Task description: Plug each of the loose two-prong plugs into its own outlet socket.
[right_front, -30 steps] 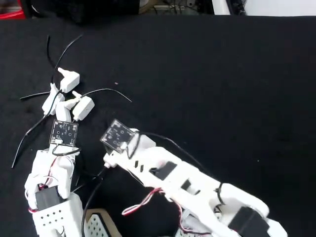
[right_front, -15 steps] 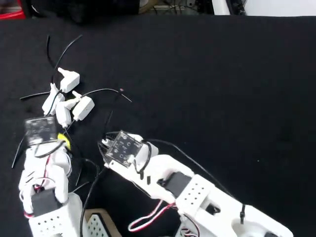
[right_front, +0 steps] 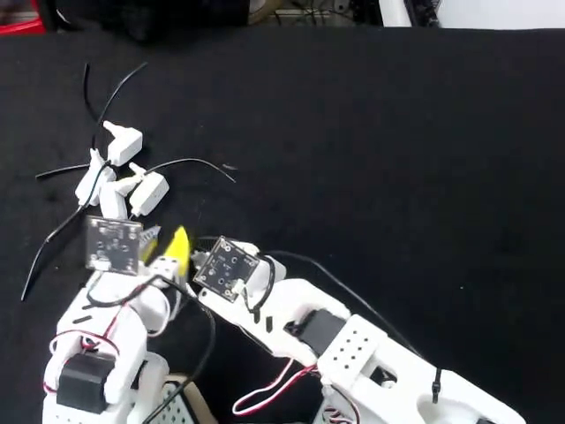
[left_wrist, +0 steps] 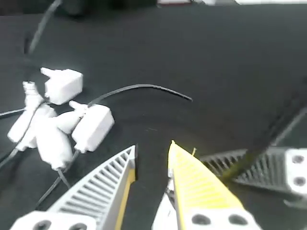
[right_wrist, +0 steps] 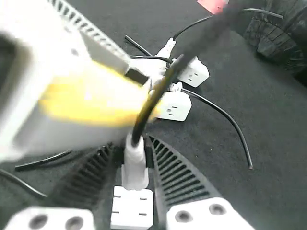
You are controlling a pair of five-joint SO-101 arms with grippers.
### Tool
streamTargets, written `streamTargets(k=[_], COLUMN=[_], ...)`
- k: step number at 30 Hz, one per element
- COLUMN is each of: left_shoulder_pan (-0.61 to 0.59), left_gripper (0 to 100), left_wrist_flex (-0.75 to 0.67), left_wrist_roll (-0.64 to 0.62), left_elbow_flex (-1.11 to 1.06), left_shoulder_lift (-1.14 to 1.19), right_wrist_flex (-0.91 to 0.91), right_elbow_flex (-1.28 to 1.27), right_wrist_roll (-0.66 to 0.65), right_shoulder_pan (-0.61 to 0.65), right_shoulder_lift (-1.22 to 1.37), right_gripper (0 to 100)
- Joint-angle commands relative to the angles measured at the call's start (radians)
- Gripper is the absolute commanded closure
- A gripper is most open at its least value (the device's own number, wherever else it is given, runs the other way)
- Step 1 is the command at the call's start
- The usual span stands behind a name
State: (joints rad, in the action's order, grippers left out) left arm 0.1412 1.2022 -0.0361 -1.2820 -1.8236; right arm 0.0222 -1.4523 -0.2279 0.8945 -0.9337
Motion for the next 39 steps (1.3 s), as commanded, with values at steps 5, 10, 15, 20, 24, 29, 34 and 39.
streamTargets(k=[5,10,15,20,24,29,34,39], left_shoulder_pan=[0.05,0.01,-0.216,-0.435,-0.512,-0.558,-0.552,-0.55], left_gripper=[88,88,88,88,88,88,88,88], left_wrist_flex=[0.009,0.009,0.034,0.054,-0.086,-0.186,-0.189,-0.19], left_wrist_roll=[0.123,0.126,0.126,0.152,0.229,0.264,0.267,0.269], left_elbow_flex=[0.047,0.048,0.048,-0.035,-0.229,-0.331,-0.346,-0.355], left_shoulder_lift=[0.003,0.003,0.003,0.003,0.003,0.003,0.003,0.003], right_wrist_flex=[0.002,0.009,0.132,0.222,0.213,0.049,-0.014,-0.014], right_elbow_flex=[0.002,0.004,0.054,0.091,0.102,0.107,0.163,0.179], right_wrist_roll=[-0.003,-0.003,0.006,0.04,0.074,0.072,0.069,0.069], right_shoulder_pan=[-0.008,-0.008,-0.06,-0.083,-0.083,-0.083,-0.084,-0.086], right_shoulder_lift=[-0.021,-0.021,-0.021,-0.019,0.035,0.225,0.395,0.427], right_gripper=[98.7,98.7,98.7,98.7,98.7,98.7,98.7,98.7])
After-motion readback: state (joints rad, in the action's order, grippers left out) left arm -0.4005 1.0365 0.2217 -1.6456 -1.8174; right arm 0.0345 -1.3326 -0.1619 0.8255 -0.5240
